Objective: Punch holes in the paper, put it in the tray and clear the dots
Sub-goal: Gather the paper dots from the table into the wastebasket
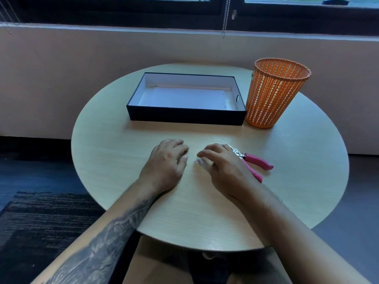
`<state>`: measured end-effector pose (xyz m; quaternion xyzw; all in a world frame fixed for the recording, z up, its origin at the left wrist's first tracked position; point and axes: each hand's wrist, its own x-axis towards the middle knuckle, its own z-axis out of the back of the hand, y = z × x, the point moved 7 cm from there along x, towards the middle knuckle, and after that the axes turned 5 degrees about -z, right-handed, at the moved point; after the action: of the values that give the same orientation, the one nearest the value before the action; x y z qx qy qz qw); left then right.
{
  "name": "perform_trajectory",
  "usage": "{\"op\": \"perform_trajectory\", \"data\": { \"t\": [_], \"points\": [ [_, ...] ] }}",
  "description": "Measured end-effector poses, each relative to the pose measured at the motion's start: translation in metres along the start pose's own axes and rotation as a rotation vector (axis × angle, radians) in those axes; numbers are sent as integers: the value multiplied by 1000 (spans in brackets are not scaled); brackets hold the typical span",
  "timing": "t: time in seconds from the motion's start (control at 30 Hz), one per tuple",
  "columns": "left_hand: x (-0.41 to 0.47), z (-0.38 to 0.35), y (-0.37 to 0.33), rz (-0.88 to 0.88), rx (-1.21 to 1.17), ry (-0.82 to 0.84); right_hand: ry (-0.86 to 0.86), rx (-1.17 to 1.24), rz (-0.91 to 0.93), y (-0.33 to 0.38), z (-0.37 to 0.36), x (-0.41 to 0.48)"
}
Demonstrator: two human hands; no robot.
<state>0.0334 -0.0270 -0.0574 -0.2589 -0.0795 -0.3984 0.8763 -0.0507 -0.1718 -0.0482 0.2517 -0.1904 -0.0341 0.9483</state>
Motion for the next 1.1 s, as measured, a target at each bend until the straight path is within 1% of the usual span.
{"op": "perform_trajectory", "data": {
  "t": [0.1, 0.17, 0.33, 0.57, 0.77, 0.93, 1.1],
  "points": [
    [0, 1, 0, 7, -2, -8, 53, -38, 78, 11, -2, -1],
    [-1, 2, 0, 9, -2, -8, 61, -59, 96, 12, -3, 0],
    [-1, 3, 0, 6, 0, -2, 2, -25, 44, 4, -1, 1],
    [0, 4, -1, 4, -4, -6, 38, -55, 80, 9, 1, 0],
    [-1, 4, 0, 5, -11, -14, 36, 16, -24, 3, 5, 1],
    [0, 4, 0, 5, -27, -29, 98, -196, -80, 5, 11, 7],
    [0, 4, 0, 8, -29, -27, 130, -407, -34, 17, 2, 22]
  ]
}}
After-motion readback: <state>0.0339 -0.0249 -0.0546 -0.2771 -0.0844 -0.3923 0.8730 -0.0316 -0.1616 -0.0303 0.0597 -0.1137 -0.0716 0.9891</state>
